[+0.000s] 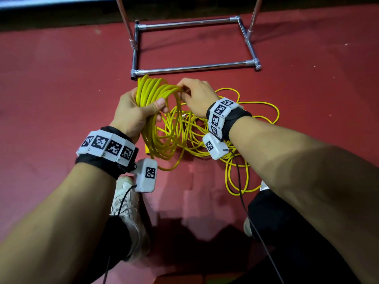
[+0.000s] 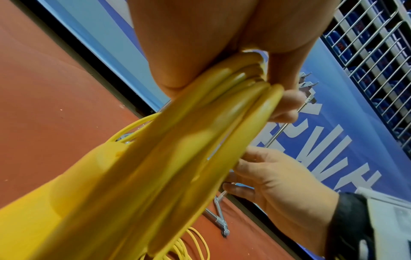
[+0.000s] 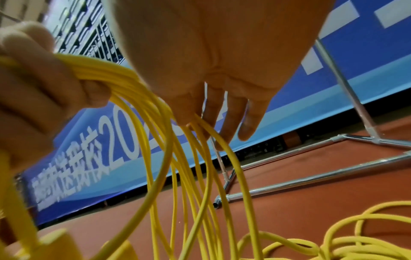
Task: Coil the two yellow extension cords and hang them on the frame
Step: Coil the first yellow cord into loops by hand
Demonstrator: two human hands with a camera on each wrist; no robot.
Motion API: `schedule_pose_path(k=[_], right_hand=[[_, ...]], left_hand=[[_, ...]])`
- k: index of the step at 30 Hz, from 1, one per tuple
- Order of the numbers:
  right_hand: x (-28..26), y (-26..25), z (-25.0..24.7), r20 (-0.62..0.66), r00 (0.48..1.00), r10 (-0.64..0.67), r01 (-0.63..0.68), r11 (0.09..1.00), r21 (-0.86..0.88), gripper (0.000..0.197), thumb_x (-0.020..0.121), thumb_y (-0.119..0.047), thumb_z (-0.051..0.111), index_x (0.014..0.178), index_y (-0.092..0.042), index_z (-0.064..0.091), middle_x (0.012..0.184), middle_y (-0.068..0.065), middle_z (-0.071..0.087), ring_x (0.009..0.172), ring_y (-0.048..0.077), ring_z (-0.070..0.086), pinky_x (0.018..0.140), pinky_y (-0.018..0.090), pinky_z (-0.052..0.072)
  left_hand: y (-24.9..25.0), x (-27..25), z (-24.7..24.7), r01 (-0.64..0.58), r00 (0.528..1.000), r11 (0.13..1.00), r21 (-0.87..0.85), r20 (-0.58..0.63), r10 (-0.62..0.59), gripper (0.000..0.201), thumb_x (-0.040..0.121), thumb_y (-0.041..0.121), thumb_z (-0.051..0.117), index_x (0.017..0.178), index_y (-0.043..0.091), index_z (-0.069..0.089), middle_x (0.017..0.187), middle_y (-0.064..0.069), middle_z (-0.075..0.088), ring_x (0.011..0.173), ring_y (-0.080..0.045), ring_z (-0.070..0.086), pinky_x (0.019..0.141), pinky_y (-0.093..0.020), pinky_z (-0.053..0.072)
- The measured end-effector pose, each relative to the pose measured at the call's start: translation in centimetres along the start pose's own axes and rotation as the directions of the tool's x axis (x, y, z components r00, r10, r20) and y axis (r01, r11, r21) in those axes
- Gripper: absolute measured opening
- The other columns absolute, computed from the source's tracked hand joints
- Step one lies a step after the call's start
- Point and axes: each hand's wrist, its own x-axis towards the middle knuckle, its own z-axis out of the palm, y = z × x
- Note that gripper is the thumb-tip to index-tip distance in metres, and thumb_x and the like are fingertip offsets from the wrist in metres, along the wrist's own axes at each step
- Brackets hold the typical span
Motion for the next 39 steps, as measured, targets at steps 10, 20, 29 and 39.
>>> schedule_pose_path(k=[10, 20, 29, 39], right_hand=[[-0.4, 0.7, -1.3, -0.239, 0.969, -0.056, 0.116, 0.962, 0.245, 0.016, 0.081, -0.01, 0.066, 0.095, -0.018, 0.069, 0.081, -0.011, 0.052, 0.06, -0.003, 0.047, 0.064, 0.013, 0.038], [0.9, -1.7, -3.0, -0.282, 0.946, -0.159, 0.28, 0.839, 0.466, 0.005, 0.084, -0.022, 0.067, 0.082, -0.018, 0.065, 0.076, -0.007, 0.057, 0.068, -0.002, 0.049, 0.069, 0.017, 0.04], [0.3, -3.4, -1.5, -0.013, 0.969, -0.247, 0.23, 0.884, 0.406, 0.018, 0.084, -0.031, 0.068, 0.082, -0.014, 0.073, 0.074, -0.007, 0.066, 0.069, 0.001, 0.057, 0.069, 0.02, 0.045], [0.0, -3.3, -1.8, -0.067, 0.976, -0.207, 0.206, 0.782, 0.588, 0.021, 0.081, -0.019, 0.075, 0.068, -0.005, 0.065, 0.058, -0.01, 0.053, 0.056, 0.003, 0.043, 0.057, 0.019, 0.035]], left_hand=[[-0.1, 0.4, -1.0, 0.082, 0.992, 0.995, -0.061, -0.091, -0.087, 0.019, 0.077, 0.021, 0.071, 0.089, 0.008, 0.065, 0.067, -0.002, 0.068, 0.047, -0.013, 0.053, 0.046, -0.023, 0.041], [-0.3, 1.0, -1.3, 0.185, 0.973, 0.969, -0.162, -0.111, -0.204, 0.034, 0.097, 0.034, 0.056, 0.108, 0.003, 0.066, 0.072, -0.01, 0.07, 0.051, -0.019, 0.06, 0.05, -0.024, 0.049], [-0.7, 0.3, -1.0, 0.205, 0.972, 0.968, -0.146, -0.085, -0.218, 0.032, 0.093, 0.038, 0.06, 0.087, 0.008, 0.069, 0.072, -0.006, 0.068, 0.054, -0.016, 0.061, 0.051, -0.024, 0.05], [-1.5, 0.7, -1.3, 0.175, 0.972, 0.979, -0.108, -0.139, -0.189, 0.03, 0.086, 0.038, 0.067, 0.096, 0.01, 0.065, 0.07, -0.005, 0.064, 0.052, -0.016, 0.057, 0.05, -0.023, 0.046]])
